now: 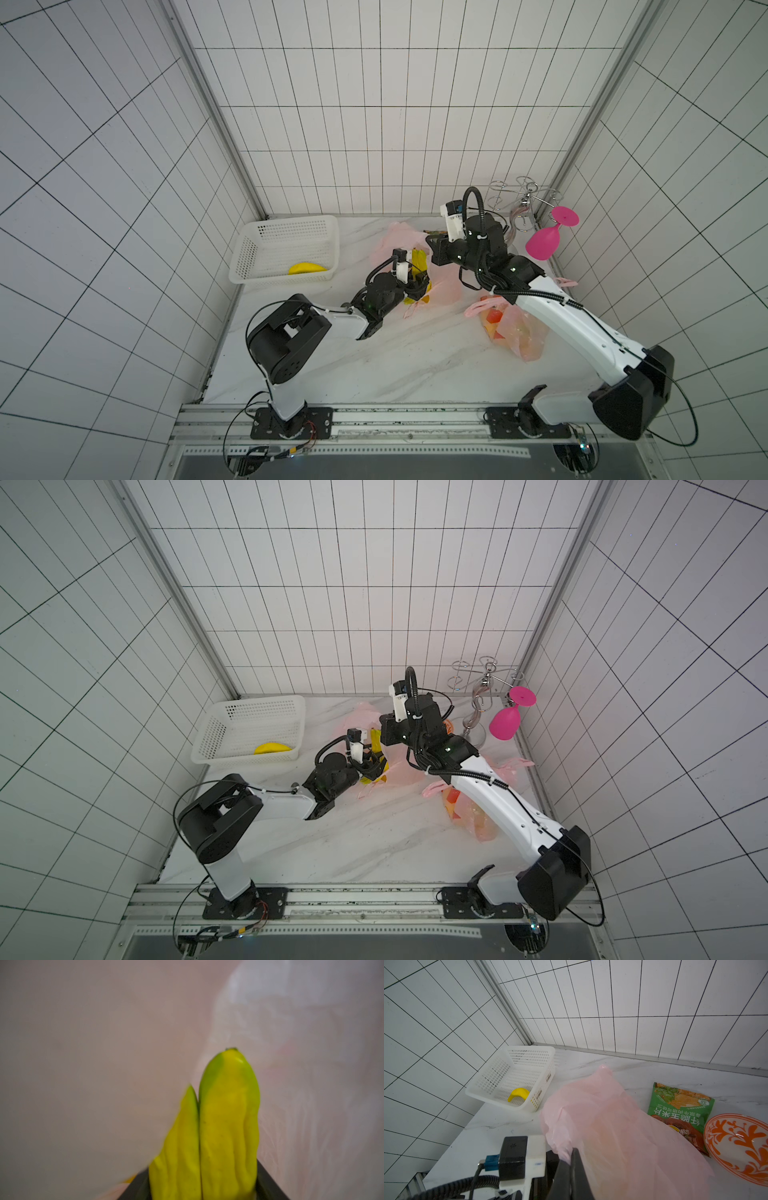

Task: Place the banana into a plastic bag & tie a knot
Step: Place the banana into the plastic bag.

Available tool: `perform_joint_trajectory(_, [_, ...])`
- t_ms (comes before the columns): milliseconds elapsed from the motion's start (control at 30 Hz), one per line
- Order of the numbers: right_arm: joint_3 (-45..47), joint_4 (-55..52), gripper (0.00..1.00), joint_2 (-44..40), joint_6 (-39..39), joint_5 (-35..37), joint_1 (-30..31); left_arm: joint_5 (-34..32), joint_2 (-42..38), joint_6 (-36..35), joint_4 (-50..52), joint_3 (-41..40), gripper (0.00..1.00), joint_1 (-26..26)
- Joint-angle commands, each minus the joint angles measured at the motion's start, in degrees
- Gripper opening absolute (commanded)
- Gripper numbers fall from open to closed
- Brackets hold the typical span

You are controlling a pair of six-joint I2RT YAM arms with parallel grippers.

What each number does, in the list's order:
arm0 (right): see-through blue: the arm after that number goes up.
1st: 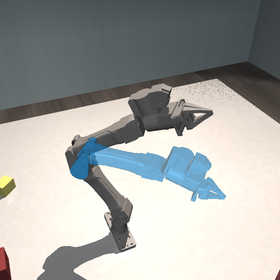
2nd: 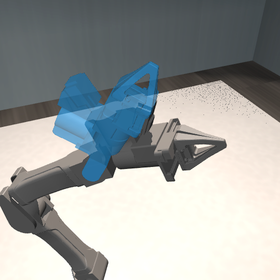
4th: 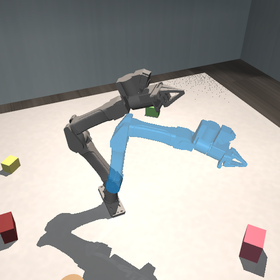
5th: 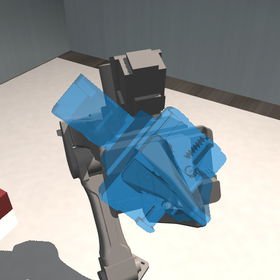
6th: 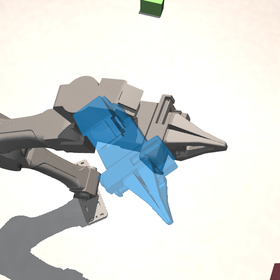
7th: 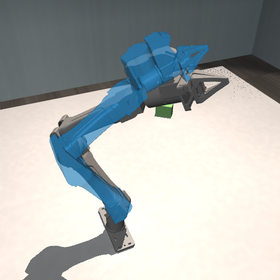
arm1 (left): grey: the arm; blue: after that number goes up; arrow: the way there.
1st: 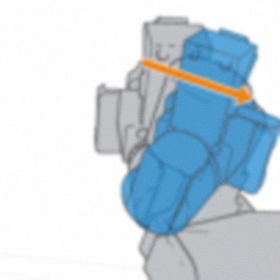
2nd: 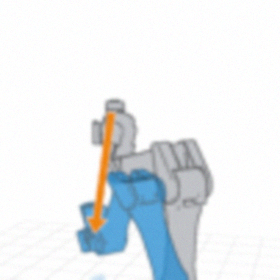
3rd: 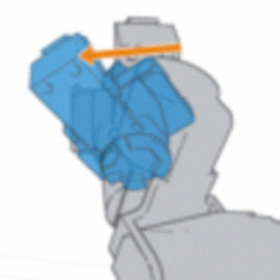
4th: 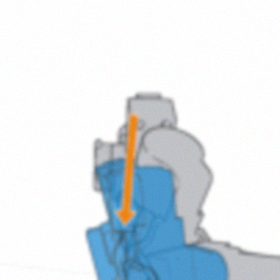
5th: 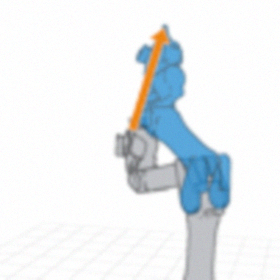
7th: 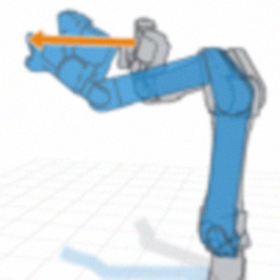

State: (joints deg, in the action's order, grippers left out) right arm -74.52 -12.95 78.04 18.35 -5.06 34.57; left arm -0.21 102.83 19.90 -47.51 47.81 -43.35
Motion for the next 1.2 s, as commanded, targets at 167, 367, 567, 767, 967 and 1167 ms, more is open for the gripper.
perform_joint_trajectory(167, [2.3,3.4,0.0,-2.8,2.7,0.0,0.3,0.9,8.0,2.6,3.6,10.9,0.32,2.5])
perform_joint_trajectory(367, [4.2,4.1,0.0,-2.8,3.4,1.1,0.3,1.7,13.7,3.7,9.4,18.0,0.36,2.7])
perform_joint_trajectory(567, [6.8,3.8,0.0,-5.0,4.0,3.4,-2.3,1.8,11.5,3.2,16.0,18.6,0.6,2.3])
perform_joint_trajectory(767, [8.2,2.9,0.0,-6.0,4.0,4.4,-5.7,-1.3,-0.2,1.5,21.0,11.4,0.78,1.2])
perform_joint_trajectory(967, [7.5,3.0,0.0,-5.3,4.0,4.1,-7.1,-2.4,-11.1,0.4,25.1,4.8,0.85,-0.1])
perform_joint_trajectory(1167, [7.1,3.0,0.0,-5.6,3.5,4.0,-7.6,-1.7,-25.6,1.5,31.5,-1.6,0.85,-0.1])
